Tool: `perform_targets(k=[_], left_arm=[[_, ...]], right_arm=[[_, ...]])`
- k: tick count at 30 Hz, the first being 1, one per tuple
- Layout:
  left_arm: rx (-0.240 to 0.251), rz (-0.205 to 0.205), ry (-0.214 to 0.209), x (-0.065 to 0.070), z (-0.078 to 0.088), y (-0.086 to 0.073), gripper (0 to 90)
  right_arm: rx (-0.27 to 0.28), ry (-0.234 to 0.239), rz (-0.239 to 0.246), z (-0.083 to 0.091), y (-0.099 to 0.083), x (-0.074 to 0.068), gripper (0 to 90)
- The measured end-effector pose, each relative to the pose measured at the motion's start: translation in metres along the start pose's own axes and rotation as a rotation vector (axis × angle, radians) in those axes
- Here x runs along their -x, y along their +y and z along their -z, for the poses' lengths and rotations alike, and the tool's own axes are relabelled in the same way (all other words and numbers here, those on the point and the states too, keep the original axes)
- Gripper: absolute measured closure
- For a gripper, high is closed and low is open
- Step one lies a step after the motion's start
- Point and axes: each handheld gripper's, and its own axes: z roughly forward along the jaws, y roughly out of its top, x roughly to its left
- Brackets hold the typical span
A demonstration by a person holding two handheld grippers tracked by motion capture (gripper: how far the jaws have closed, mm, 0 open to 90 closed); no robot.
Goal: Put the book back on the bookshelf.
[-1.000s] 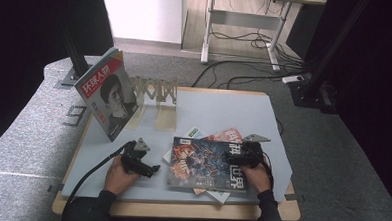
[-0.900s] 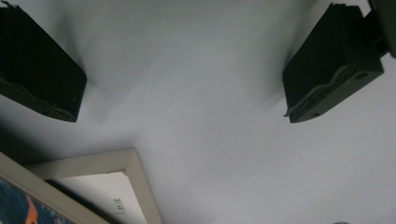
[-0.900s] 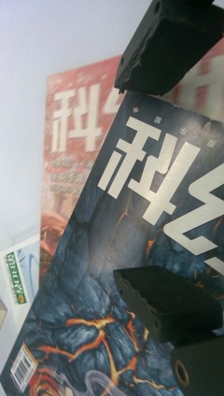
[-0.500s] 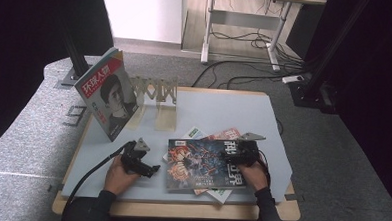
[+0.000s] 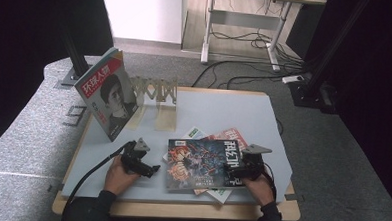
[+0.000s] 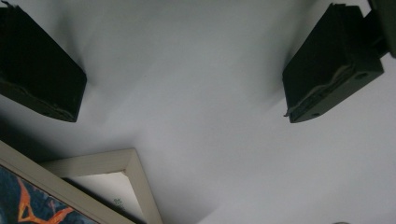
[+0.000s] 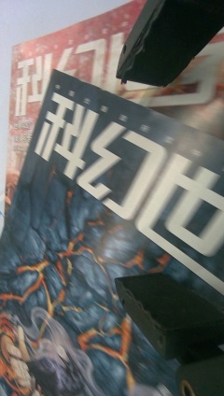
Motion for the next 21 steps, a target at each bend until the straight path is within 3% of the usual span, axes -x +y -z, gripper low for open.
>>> perform_targets(k=[11, 21], left_arm=[[0.0, 0.0, 0.0, 0.0, 0.0, 0.0, 0.0], [0.0, 0.0, 0.0, 0.0, 0.0, 0.0, 0.0]], right_arm=[[0.003, 0.0, 0.022, 0.025, -0.02, -0.015, 4.5], [-0.004, 0.029, 0.039, 0.037, -0.031, -0.027, 5.1]])
